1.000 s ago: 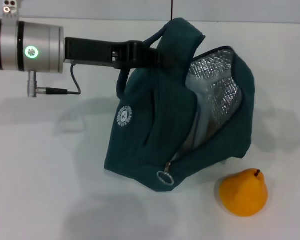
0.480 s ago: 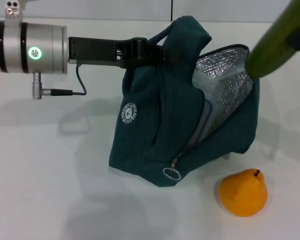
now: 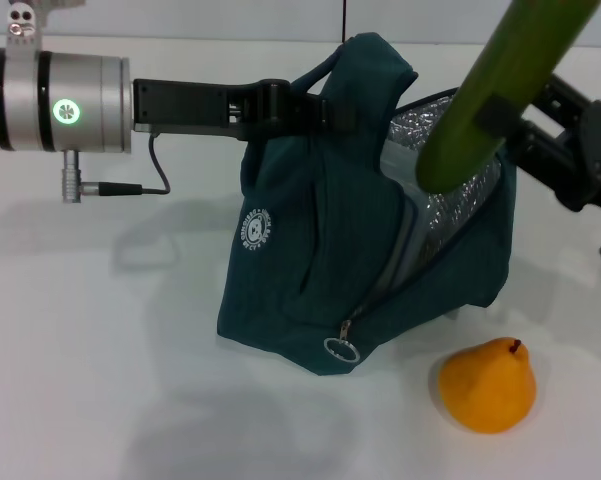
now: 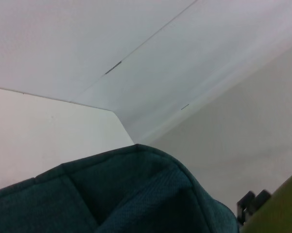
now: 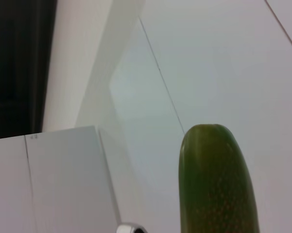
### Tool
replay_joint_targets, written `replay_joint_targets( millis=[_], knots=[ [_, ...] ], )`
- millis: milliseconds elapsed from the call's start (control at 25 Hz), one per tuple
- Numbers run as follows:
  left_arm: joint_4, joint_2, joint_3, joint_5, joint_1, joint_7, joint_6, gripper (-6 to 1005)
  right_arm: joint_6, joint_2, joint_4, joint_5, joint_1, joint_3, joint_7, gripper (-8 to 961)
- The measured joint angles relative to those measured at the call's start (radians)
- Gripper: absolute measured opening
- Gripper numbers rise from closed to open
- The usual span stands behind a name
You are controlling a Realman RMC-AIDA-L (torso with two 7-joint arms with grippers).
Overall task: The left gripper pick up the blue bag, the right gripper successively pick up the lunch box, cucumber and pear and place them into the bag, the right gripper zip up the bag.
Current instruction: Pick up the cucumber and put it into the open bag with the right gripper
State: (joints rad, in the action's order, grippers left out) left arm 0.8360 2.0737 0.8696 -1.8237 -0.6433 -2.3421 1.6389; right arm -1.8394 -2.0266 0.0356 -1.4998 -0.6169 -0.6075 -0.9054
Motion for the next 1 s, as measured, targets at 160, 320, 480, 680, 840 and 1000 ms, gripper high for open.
replay_joint_targets(
  millis=[160, 320, 480, 680, 840, 1000],
  knots=[
    [0.0, -0.001, 0.0, 0.0, 0.0, 0.001, -0.001, 51, 0.015, 0.0, -0.059, 0.0, -0.005, -0.008, 0.012, 723],
    [0.0, -0.001, 0.0, 0.0, -0.001, 0.001, -0.001, 51, 0.021, -0.001, -0.107, -0.001, -0.006, -0.029, 0.03, 729],
    [0.0, -0.003, 0.0, 0.0, 0.0, 0.001, -0.003, 51, 0.045, -0.001, -0.119, -0.002, -0.005, -0.062, 0.031, 736],
    [0.0, -0.003, 0.0, 0.0, -0.001, 0.001, -0.005, 51, 0.089, -0.001, -0.135, -0.033, 0.0, -0.066, 0.032, 745],
    [0.0, -0.003, 0.0, 0.0, 0.0, 0.001, -0.005, 51, 0.129, -0.001, -0.134, -0.056, -0.002, -0.066, 0.034, 752],
    [0.0, -0.003, 0.0, 0.0, 0.0, 0.001, -0.005, 51, 0.161, -0.001, -0.133, -0.095, -0.01, -0.066, 0.035, 759]
  ],
)
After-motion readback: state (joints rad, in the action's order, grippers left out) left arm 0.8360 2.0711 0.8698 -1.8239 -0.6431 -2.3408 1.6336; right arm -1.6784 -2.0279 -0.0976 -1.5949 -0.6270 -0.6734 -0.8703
